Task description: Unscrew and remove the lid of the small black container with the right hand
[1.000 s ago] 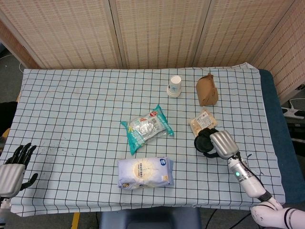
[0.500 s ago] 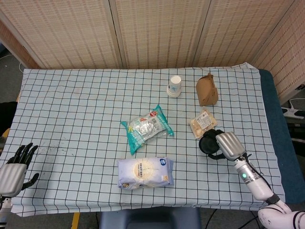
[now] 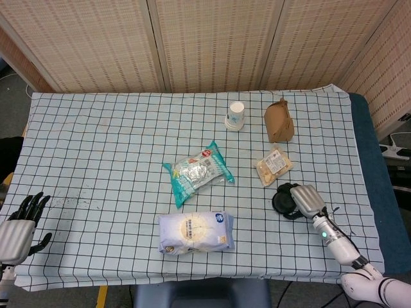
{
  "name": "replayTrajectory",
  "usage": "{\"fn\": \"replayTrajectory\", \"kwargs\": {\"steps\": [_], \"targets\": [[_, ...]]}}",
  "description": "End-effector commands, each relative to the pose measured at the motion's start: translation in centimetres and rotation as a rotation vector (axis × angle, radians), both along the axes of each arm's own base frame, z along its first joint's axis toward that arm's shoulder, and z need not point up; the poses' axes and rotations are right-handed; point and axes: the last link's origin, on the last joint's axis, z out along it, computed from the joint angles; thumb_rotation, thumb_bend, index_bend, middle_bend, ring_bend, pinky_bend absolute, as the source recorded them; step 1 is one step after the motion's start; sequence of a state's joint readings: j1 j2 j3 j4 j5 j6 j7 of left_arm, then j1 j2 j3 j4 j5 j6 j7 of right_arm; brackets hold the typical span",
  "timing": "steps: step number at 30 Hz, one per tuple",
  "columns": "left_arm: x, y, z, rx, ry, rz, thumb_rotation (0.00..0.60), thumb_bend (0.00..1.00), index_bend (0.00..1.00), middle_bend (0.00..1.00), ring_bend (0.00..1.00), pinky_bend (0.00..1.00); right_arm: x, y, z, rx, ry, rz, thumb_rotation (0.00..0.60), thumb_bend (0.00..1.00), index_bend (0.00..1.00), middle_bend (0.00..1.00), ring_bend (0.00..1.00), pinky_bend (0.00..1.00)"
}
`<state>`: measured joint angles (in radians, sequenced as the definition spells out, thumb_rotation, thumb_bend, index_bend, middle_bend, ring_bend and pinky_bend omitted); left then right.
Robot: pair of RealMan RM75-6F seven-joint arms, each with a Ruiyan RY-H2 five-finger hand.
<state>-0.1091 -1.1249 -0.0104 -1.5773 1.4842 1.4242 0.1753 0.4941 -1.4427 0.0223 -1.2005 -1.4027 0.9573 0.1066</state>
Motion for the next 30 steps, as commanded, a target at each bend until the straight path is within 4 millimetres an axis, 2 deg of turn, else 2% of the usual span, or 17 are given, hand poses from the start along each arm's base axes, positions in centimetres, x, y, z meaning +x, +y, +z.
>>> {"fn": "replayTrajectory", "kwargs": {"steps": [1, 3, 8, 12, 17, 21, 26, 28, 30], "targets": [[0.0, 0.0, 0.0, -0.001, 0.000, 0.001, 0.600, 0.30, 0.04, 0.00, 0.00, 0.33, -0.1, 0.1, 0.1, 0.011, 0.002, -0.004, 0.600, 0.17, 0.35, 0.43, 0.30, 0.42], [0.0, 0.0, 0.0, 0.000, 0.000, 0.001, 0.600, 0.30, 0.04, 0.00, 0.00, 0.33, -0.1, 0.1, 0.2, 0.016, 0.006, -0.007, 0.600, 0.14, 0.25, 0.36, 0.23, 0.33], [0.0, 0.0, 0.0, 0.001, 0.000, 0.000, 0.600, 0.31, 0.04, 0.00, 0.00, 0.33, -0.2, 0.1, 0.5, 0.016, 0.014, -0.015, 0.600, 0.12, 0.13, 0.23, 0.10, 0.20], [0.0, 0.0, 0.0, 0.000, 0.001, 0.000, 0.600, 0.31, 0.04, 0.00, 0.00, 0.33, -0.3, 0.1, 0.7, 0.011, 0.017, -0.016, 0.600, 0.12, 0.08, 0.16, 0.02, 0.14], [0.0, 0.0, 0.0, 0.000, 0.001, -0.001, 0.600, 0.30, 0.04, 0.00, 0.00, 0.33, -0.2, 0.1, 1.1, 0.001, 0.025, -0.007, 0.600, 0.10, 0.01, 0.09, 0.00, 0.11], [0.0, 0.0, 0.0, -0.001, 0.002, -0.001, 0.600, 0.31, 0.04, 0.00, 0.00, 0.33, 0.0, 0.2, 1.4, -0.014, 0.008, -0.008, 0.600, 0.10, 0.01, 0.08, 0.00, 0.10], [0.1, 0.0, -0.1, -0.003, 0.002, -0.003, 0.600, 0.31, 0.04, 0.00, 0.00, 0.33, 0.2, 0.4, 1.6, -0.044, -0.008, 0.005, 0.600, 0.10, 0.09, 0.08, 0.00, 0.11], [0.1, 0.0, -0.1, -0.003, 0.003, -0.003, 0.600, 0.30, 0.04, 0.00, 0.00, 0.33, 0.3, 0.5, 1.6, -0.057, -0.015, 0.009, 0.600, 0.10, 0.12, 0.09, 0.00, 0.15], [0.1, 0.0, -0.1, -0.003, 0.002, -0.002, 0.600, 0.30, 0.04, 0.00, 0.00, 0.33, 0.3, 0.5, 1.6, -0.068, -0.020, 0.014, 0.600, 0.10, 0.16, 0.13, 0.01, 0.25]]}}
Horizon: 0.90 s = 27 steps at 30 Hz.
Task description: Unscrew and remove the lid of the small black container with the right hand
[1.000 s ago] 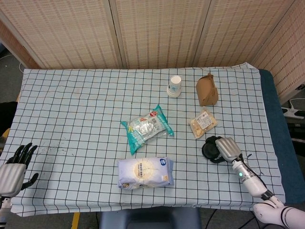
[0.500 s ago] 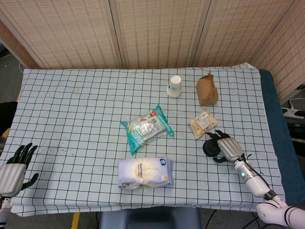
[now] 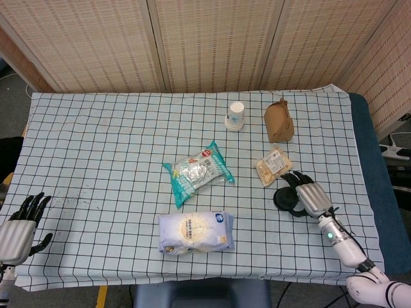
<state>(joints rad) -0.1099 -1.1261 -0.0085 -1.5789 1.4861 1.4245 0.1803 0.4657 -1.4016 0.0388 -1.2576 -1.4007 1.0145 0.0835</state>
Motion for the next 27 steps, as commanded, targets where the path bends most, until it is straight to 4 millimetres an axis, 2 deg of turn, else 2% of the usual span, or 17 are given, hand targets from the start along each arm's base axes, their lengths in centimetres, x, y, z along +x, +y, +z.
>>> {"fn": "replayTrajectory", "kwargs": {"steps": [1, 6, 10, 16, 27], "targets": [[0.0, 0.0, 0.0, 0.000, 0.000, 0.001, 0.600, 0.30, 0.04, 0.00, 0.00, 0.33, 0.1, 0.0, 0.0, -0.016, -0.007, 0.007, 0.600, 0.10, 0.17, 0.14, 0.02, 0.27], [0.0, 0.0, -0.1, -0.002, 0.001, -0.002, 0.600, 0.31, 0.04, 0.00, 0.00, 0.33, 0.1, 0.0, -0.2, -0.024, -0.008, 0.015, 0.600, 0.10, 0.26, 0.28, 0.15, 0.33], [0.0, 0.0, 0.0, -0.001, 0.001, -0.001, 0.600, 0.31, 0.04, 0.00, 0.00, 0.33, 0.0, 0.0, -0.3, -0.025, 0.004, 0.017, 0.600, 0.10, 0.33, 0.34, 0.21, 0.35], [0.0, 0.1, 0.0, -0.001, 0.001, -0.002, 0.600, 0.30, 0.04, 0.00, 0.00, 0.33, 0.1, 0.0, -0.2, -0.041, 0.001, 0.019, 0.600, 0.11, 0.51, 0.49, 0.39, 0.51], [0.0, 0.0, 0.0, -0.002, 0.001, -0.002, 0.600, 0.30, 0.04, 0.00, 0.00, 0.33, 1.2, 0.2, 1.0, -0.095, -0.042, 0.057, 0.600, 0.11, 0.55, 0.51, 0.42, 0.54]]}}
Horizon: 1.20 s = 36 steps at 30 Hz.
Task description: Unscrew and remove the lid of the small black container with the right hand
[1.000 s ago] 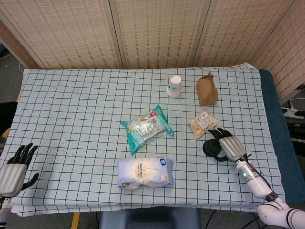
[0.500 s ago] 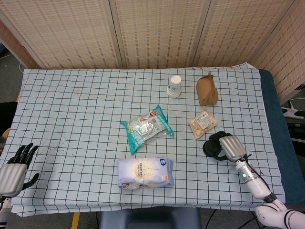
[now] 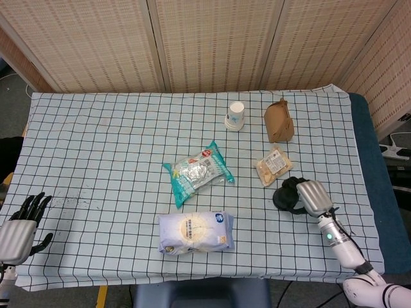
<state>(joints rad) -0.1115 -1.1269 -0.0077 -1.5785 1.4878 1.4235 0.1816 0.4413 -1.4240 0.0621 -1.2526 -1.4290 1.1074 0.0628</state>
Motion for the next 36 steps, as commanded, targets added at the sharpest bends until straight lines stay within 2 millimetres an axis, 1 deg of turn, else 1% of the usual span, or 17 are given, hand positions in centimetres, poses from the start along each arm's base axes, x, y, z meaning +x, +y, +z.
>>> {"fn": "replayTrajectory", "kwargs": {"steps": [1, 4, 7, 9, 12, 17, 22, 24, 27, 29, 36], "targets": [[0.0, 0.0, 0.0, 0.001, 0.000, 0.000, 0.600, 0.30, 0.04, 0.00, 0.00, 0.33, 0.6, 0.1, 0.9, -0.016, -0.036, 0.008, 0.600, 0.11, 0.55, 0.51, 0.42, 0.54], [0.0, 0.0, 0.1, 0.004, -0.001, 0.001, 0.600, 0.31, 0.04, 0.00, 0.00, 0.33, 1.4, 0.4, 2.5, -0.049, -0.082, 0.018, 0.600, 0.11, 0.55, 0.51, 0.42, 0.54], [0.0, 0.0, 0.1, 0.003, -0.002, 0.003, 0.600, 0.31, 0.04, 0.00, 0.00, 0.33, 1.6, 1.2, 4.1, -0.062, -0.088, 0.003, 0.600, 0.11, 0.56, 0.52, 0.42, 0.54], [0.0, -0.1, 0.0, 0.001, -0.001, 0.001, 0.600, 0.31, 0.04, 0.00, 0.00, 0.33, 1.1, 2.0, 5.0, -0.058, -0.056, -0.024, 0.600, 0.12, 0.56, 0.52, 0.42, 0.55], [0.1, 0.0, 0.0, -0.002, 0.000, -0.003, 0.600, 0.31, 0.04, 0.00, 0.00, 0.33, 0.0, 3.0, 5.7, -0.053, 0.005, -0.069, 0.600, 0.11, 0.56, 0.52, 0.42, 0.55], [0.1, 0.0, -0.1, -0.004, 0.002, -0.001, 0.600, 0.30, 0.04, 0.00, 0.00, 0.33, -1.7, 3.8, 5.5, -0.064, 0.029, -0.097, 0.600, 0.12, 0.56, 0.52, 0.42, 0.55], [0.0, 0.0, 0.0, 0.000, 0.003, 0.003, 0.600, 0.30, 0.04, 0.00, 0.00, 0.33, -3.0, 3.6, 4.8, -0.047, -0.026, -0.067, 0.600, 0.12, 0.55, 0.52, 0.42, 0.55], [0.0, 0.0, 0.0, 0.002, 0.002, 0.004, 0.600, 0.30, 0.04, 0.00, 0.00, 0.33, -3.5, 3.5, 4.7, -0.050, -0.033, -0.053, 0.600, 0.12, 0.54, 0.52, 0.41, 0.55], [0.0, -0.1, 0.1, 0.004, 0.001, 0.006, 0.600, 0.30, 0.04, 0.00, 0.00, 0.33, -4.0, 3.6, 4.5, -0.049, -0.039, -0.047, 0.600, 0.11, 0.48, 0.49, 0.34, 0.54], [0.0, -0.1, 0.1, 0.003, 0.001, 0.006, 0.600, 0.30, 0.04, 0.00, 0.00, 0.33, -4.1, 3.6, 4.5, -0.054, -0.044, -0.046, 0.600, 0.11, 0.46, 0.47, 0.31, 0.53], [0.0, 0.0, -0.1, -0.004, 0.003, 0.006, 0.600, 0.30, 0.04, 0.00, 0.00, 0.33, -4.7, 4.0, 4.7, -0.057, -0.030, -0.088, 0.600, 0.11, 0.45, 0.46, 0.31, 0.53]]}}
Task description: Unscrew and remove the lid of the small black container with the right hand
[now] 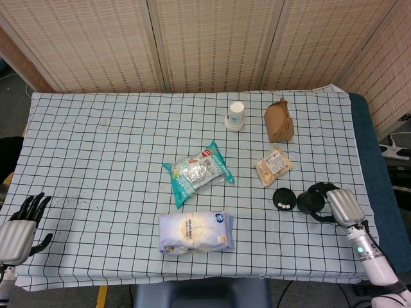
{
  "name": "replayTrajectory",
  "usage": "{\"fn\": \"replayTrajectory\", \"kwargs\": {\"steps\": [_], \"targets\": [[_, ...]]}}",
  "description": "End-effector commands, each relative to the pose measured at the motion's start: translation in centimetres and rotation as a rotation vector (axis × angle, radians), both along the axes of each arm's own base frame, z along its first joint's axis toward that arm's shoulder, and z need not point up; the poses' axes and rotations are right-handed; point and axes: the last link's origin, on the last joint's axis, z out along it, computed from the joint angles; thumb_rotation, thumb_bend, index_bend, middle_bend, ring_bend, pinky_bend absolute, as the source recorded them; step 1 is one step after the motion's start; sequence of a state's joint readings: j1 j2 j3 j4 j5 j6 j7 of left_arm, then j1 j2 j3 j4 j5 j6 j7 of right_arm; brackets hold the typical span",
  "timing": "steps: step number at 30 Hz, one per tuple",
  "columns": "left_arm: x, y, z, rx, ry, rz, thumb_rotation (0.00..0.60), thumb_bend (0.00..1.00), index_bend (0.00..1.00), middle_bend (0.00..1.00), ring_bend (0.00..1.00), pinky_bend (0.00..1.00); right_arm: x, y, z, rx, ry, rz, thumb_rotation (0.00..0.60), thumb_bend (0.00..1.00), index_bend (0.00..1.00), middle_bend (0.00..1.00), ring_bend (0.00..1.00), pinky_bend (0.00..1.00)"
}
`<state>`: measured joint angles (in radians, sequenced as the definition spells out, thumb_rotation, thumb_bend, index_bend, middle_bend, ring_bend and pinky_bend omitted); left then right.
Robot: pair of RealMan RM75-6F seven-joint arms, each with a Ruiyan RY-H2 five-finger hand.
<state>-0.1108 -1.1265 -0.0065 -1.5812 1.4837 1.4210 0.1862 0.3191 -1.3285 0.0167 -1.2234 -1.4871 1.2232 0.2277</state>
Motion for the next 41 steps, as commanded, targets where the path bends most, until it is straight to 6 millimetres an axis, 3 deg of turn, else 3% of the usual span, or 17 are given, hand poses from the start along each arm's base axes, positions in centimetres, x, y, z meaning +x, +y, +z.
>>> {"fn": "replayTrajectory", "kwargs": {"steps": [1, 12, 25, 31, 37, 41], "targets": [[0.0, 0.0, -0.1, -0.003, 0.002, 0.000, 0.600, 0.30, 0.04, 0.00, 0.00, 0.33, -0.2, 0.2, 0.1, 0.005, 0.008, -0.028, 0.600, 0.11, 0.45, 0.46, 0.31, 0.53], [0.0, 0.0, -0.1, -0.003, 0.003, -0.002, 0.600, 0.31, 0.04, 0.00, 0.00, 0.33, -0.3, 0.7, 0.7, -0.013, 0.023, -0.068, 0.600, 0.11, 0.42, 0.44, 0.29, 0.52], [0.0, 0.0, 0.0, -0.001, 0.001, -0.003, 0.600, 0.30, 0.04, 0.00, 0.00, 0.33, -0.4, 0.9, 0.8, 0.058, 0.076, -0.136, 0.600, 0.09, 0.20, 0.20, 0.07, 0.25], [0.0, 0.0, -0.1, -0.005, -0.001, -0.002, 0.600, 0.30, 0.04, 0.00, 0.00, 0.33, -0.1, 1.1, 1.1, 0.066, 0.091, -0.130, 0.600, 0.06, 0.01, 0.03, 0.00, 0.16], [-0.1, 0.0, -0.1, -0.008, 0.001, 0.000, 0.600, 0.30, 0.04, 0.00, 0.00, 0.33, 0.9, 1.2, 1.3, -0.016, 0.022, -0.066, 0.600, 0.06, 0.00, 0.02, 0.00, 0.13], [0.0, -0.2, 0.3, 0.009, -0.003, 0.000, 0.600, 0.30, 0.04, 0.00, 0.00, 0.33, 1.7, 2.0, 2.4, -0.180, -0.083, 0.044, 0.600, 0.06, 0.02, 0.02, 0.00, 0.13]]}}
